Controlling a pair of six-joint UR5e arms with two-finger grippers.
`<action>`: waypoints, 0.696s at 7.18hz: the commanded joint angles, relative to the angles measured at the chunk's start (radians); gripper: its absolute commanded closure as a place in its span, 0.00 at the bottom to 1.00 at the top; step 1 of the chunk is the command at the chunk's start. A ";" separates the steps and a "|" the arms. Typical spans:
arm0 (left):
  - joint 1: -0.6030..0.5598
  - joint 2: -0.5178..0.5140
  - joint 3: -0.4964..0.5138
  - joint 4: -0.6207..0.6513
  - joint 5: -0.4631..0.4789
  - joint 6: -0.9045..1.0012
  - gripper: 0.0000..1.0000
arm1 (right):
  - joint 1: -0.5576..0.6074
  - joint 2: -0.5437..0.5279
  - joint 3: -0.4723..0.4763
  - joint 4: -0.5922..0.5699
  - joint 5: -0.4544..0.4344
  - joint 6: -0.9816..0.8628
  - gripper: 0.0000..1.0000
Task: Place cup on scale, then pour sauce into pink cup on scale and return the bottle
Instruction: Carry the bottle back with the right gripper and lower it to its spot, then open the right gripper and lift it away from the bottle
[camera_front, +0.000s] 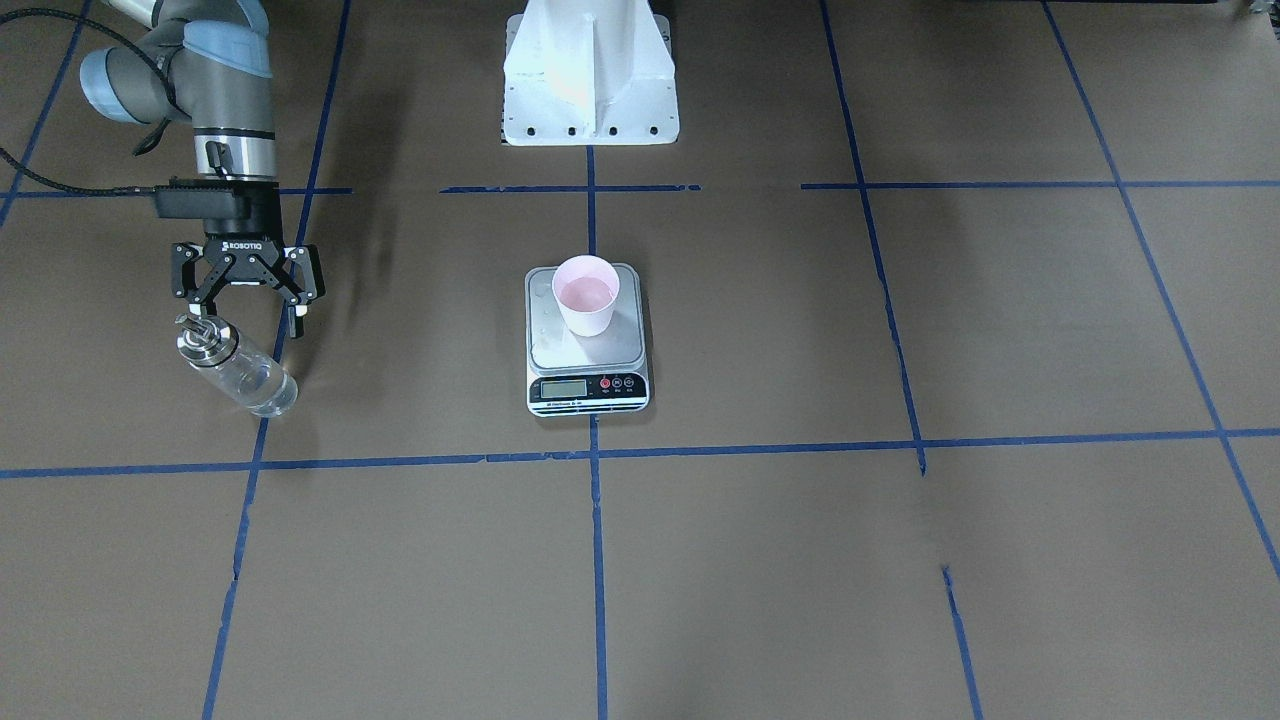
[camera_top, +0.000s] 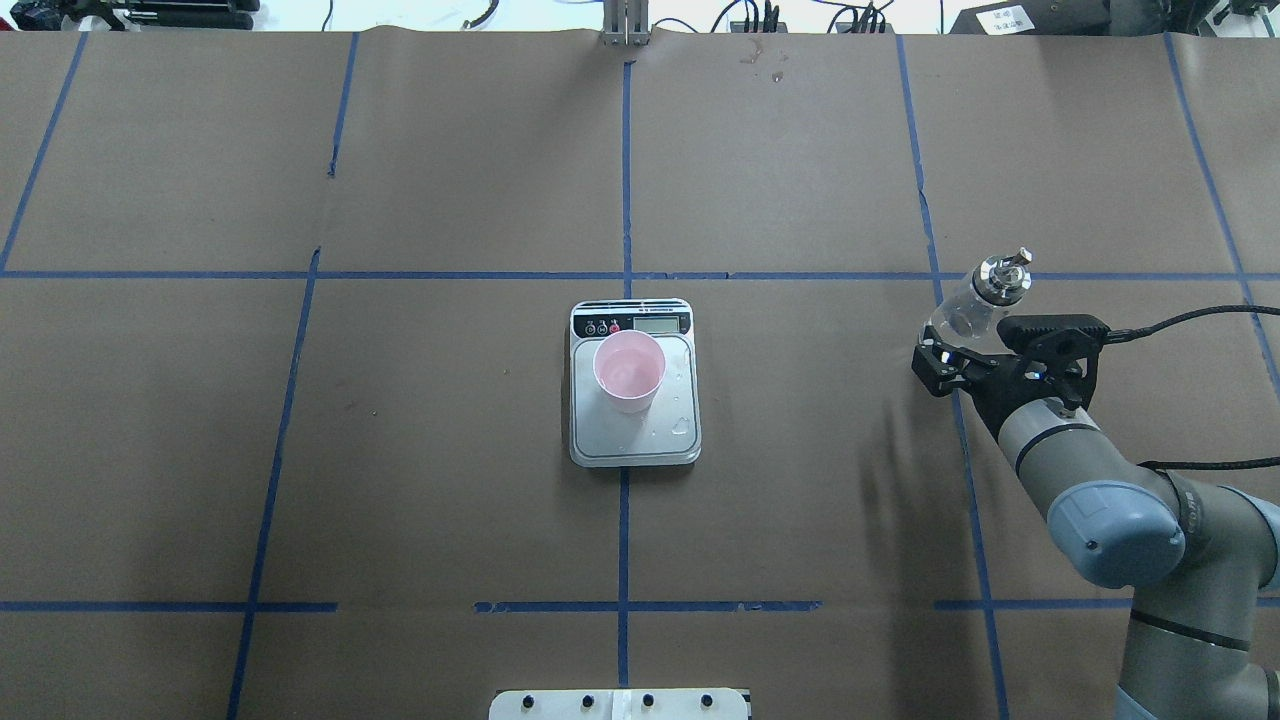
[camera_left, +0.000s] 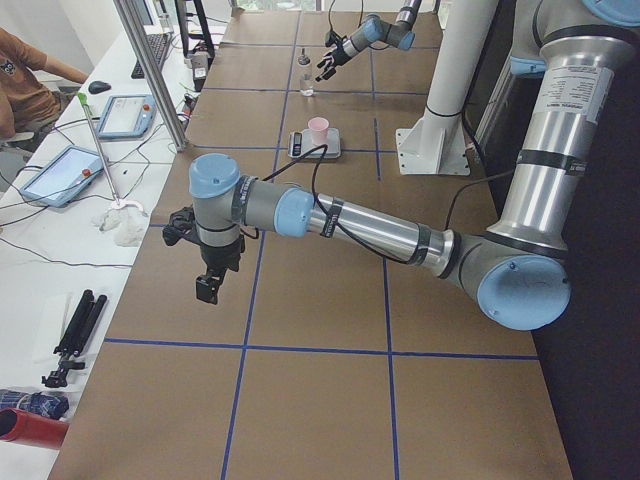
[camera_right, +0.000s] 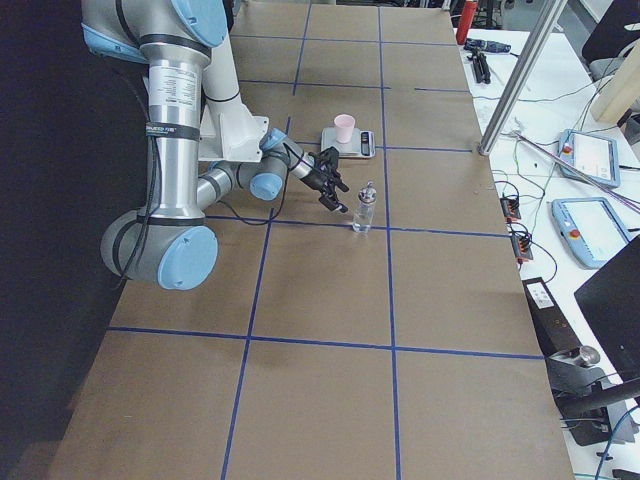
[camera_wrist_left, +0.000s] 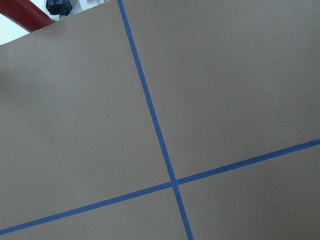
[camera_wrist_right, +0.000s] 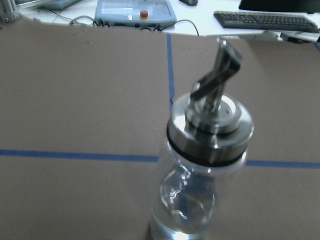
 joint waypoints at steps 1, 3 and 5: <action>0.000 -0.002 0.000 0.000 0.000 0.000 0.00 | -0.005 0.026 0.283 -0.555 0.197 0.018 0.00; -0.002 -0.002 0.000 0.000 0.002 0.000 0.00 | -0.004 0.248 0.312 -0.935 0.254 0.006 0.00; -0.002 -0.002 0.000 0.000 0.000 0.000 0.00 | 0.054 0.504 0.316 -1.233 0.330 -0.104 0.00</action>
